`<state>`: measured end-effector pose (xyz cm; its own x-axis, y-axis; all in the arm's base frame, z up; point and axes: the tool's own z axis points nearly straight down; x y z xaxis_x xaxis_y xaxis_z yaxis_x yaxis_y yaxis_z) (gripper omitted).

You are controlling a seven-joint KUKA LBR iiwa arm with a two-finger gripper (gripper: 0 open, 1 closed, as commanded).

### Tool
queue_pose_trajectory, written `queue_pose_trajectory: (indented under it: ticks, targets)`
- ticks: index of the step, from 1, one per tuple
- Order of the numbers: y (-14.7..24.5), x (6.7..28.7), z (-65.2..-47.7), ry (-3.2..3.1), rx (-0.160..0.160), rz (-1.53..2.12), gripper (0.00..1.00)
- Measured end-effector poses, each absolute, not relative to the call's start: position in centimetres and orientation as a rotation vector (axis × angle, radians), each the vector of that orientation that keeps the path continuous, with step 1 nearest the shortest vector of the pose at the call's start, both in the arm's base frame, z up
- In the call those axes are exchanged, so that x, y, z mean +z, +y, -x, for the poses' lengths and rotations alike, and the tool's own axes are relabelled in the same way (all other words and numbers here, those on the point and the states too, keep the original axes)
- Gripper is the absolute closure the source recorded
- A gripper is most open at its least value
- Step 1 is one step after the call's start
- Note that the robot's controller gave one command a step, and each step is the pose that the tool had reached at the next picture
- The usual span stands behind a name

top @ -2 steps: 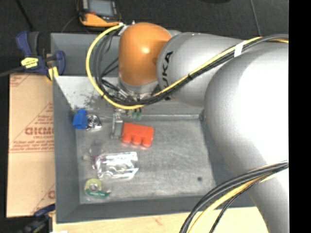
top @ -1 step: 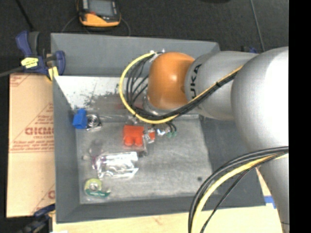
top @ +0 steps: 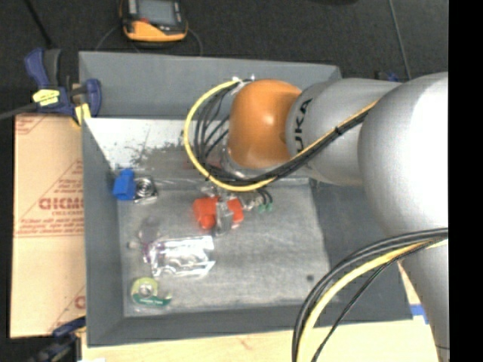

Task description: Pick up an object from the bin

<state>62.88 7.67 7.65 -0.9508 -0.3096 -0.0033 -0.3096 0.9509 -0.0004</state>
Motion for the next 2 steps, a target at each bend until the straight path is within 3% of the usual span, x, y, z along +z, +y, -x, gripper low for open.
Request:
queue_pose_trajectory:
  ticks: [2]
  targets:
    - [4.7,24.7,-62.9,3.096,-0.003,0.446,1.0]
